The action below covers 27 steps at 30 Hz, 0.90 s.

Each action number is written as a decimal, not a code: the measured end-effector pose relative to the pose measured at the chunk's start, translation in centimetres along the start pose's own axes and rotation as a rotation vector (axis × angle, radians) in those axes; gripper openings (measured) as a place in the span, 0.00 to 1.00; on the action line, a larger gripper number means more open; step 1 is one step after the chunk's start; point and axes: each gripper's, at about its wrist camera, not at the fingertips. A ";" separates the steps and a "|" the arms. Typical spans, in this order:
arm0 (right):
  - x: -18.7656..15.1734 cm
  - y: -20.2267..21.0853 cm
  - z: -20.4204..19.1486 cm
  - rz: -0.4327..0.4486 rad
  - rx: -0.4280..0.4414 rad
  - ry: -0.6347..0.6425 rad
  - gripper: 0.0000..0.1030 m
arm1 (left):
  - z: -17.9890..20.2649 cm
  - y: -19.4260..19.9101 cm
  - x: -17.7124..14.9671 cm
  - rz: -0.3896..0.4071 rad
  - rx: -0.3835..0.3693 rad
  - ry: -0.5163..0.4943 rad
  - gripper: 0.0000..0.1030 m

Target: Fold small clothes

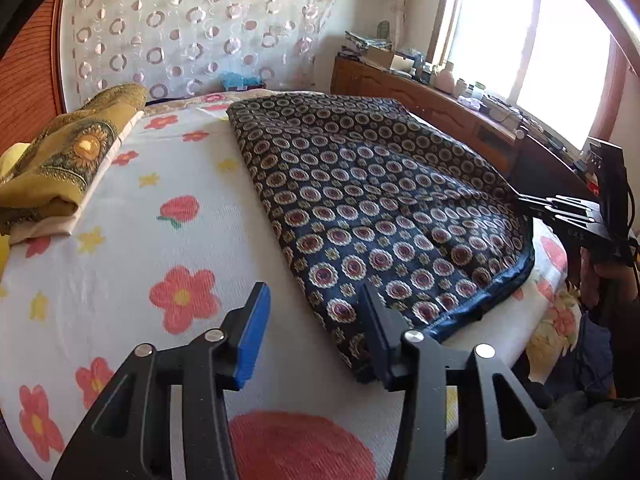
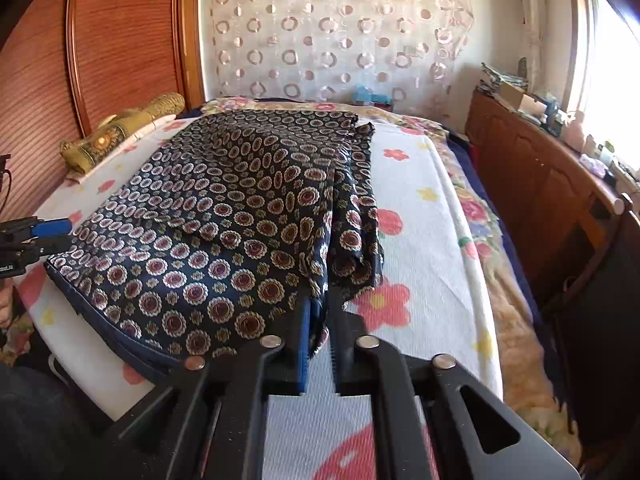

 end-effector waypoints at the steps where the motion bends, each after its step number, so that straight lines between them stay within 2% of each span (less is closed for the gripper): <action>1: 0.0 0.2 -0.2 -0.001 -0.007 0.001 0.15 | 0.1 0.1 -0.2 -0.006 -0.005 0.000 0.43; 2: -0.1 0.4 -0.3 -0.001 -0.007 0.000 0.17 | 0.2 0.1 -0.4 -0.014 -0.009 0.000 0.43; 4: -0.3 0.4 -0.7 -0.009 0.007 -0.011 0.27 | 0.3 0.4 -0.8 -0.012 -0.014 -0.003 0.43; 8: -0.9 1.3 -0.8 0.010 0.033 -0.024 0.31 | 0.4 1.1 -1.4 -0.020 -0.033 0.000 0.43; 14: -0.8 2.2 -2.4 0.055 0.051 0.033 0.36 | 0.8 1.5 -1.8 -0.042 -0.107 -0.008 0.30; 16: -0.7 2.2 -3.3 0.052 0.069 0.066 0.38 | 1.0 1.4 -1.8 -0.047 -0.126 -0.012 0.13; 19: -0.9 2.1 -4.9 0.042 0.109 0.109 0.43 | 1.2 2.0 -1.1 -0.017 -0.133 -0.019 0.05; 22: -1.2 2.2 -5.8 0.036 0.144 0.114 0.49 | 1.4 3.3 0.0 0.033 -0.155 -0.009 0.05; 27: -1.9 2.2 -7.7 0.016 0.199 0.157 0.53 | 2.2 5.3 3.3 0.126 -0.162 -0.023 0.04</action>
Point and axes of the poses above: each gripper's, at about its wrist camera, not at the fingertips, and y roughly against the way its jaws point, z to its right, x to its top, and after that the axes turned 6 degrees about x, right-handed
